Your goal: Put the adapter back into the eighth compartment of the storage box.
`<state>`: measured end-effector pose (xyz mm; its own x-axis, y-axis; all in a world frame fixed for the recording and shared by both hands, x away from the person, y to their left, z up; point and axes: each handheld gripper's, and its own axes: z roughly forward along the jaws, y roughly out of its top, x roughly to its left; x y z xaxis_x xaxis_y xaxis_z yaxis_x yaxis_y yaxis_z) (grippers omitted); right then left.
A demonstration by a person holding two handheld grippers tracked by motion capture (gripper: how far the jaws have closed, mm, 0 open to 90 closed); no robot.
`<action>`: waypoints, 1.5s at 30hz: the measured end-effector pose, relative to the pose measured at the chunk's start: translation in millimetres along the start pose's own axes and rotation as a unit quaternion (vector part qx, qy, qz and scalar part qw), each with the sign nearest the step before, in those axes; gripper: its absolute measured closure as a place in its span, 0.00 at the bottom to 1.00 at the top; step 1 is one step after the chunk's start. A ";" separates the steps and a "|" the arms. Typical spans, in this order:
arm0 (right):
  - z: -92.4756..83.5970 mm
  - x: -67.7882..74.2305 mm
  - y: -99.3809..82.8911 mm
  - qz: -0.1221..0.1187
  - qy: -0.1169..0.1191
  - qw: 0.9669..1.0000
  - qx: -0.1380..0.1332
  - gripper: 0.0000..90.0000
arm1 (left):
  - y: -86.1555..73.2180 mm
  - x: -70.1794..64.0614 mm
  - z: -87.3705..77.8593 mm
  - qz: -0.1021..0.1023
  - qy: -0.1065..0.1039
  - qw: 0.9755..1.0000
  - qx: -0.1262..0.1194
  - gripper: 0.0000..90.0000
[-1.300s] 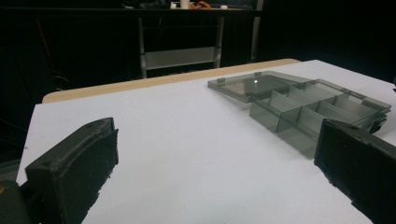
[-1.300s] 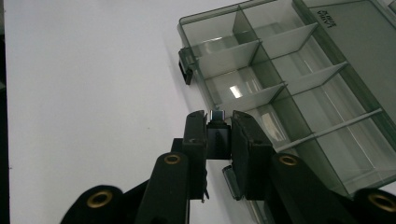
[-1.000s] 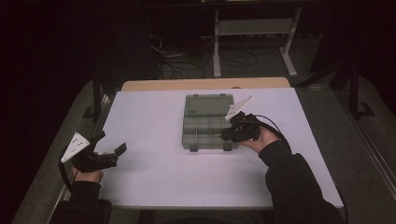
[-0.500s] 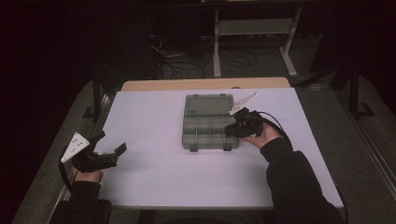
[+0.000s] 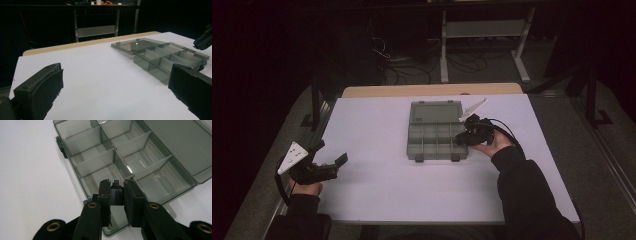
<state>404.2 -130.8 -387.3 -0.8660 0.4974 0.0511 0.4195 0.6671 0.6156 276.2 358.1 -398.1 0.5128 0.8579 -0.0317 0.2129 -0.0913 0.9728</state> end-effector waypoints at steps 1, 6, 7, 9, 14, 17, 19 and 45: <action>1.1 -1.1 -0.4 0.001 0.000 1.000 0.003 0.83 | 0.0 0.1 0.0 0.000 0.000 1.000 0.000 0.00; 7.6 -3.4 -1.9 0.000 -0.008 1.000 0.019 0.83 | 0.0 0.1 0.1 0.001 0.000 1.000 0.000 0.00; 9.5 -3.4 -2.1 -0.001 -0.009 1.000 0.024 0.83 | 0.0 -0.1 0.1 0.000 0.000 1.000 0.000 0.00; 13.1 -3.5 -2.3 -0.002 -0.009 0.999 0.031 0.83 | 0.1 -0.2 0.0 0.001 -0.001 1.000 0.000 0.00; 18.6 -4.1 -1.8 -0.002 -0.012 0.999 0.041 0.83 | 0.1 -0.2 0.1 0.000 -0.001 1.000 0.000 0.00; 19.9 -4.5 -1.8 0.000 -0.012 0.999 0.042 0.83 | 0.1 -0.3 0.1 0.001 -0.001 1.000 0.000 0.00; 21.7 -4.9 -2.0 0.000 -0.012 0.999 0.048 0.83 | 0.0 -0.3 0.2 0.000 -0.002 1.000 0.000 0.00; 2.6 -9.3 -3.8 0.043 -0.030 0.999 -0.003 0.37 | 0.0 -0.5 0.0 0.001 -0.001 1.000 0.000 0.00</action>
<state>411.3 -136.5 -392.2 -0.8087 0.5855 0.0566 0.4897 0.6168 0.6162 275.9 357.6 -398.1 0.5157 0.8562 -0.0307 0.2123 -0.0930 0.9728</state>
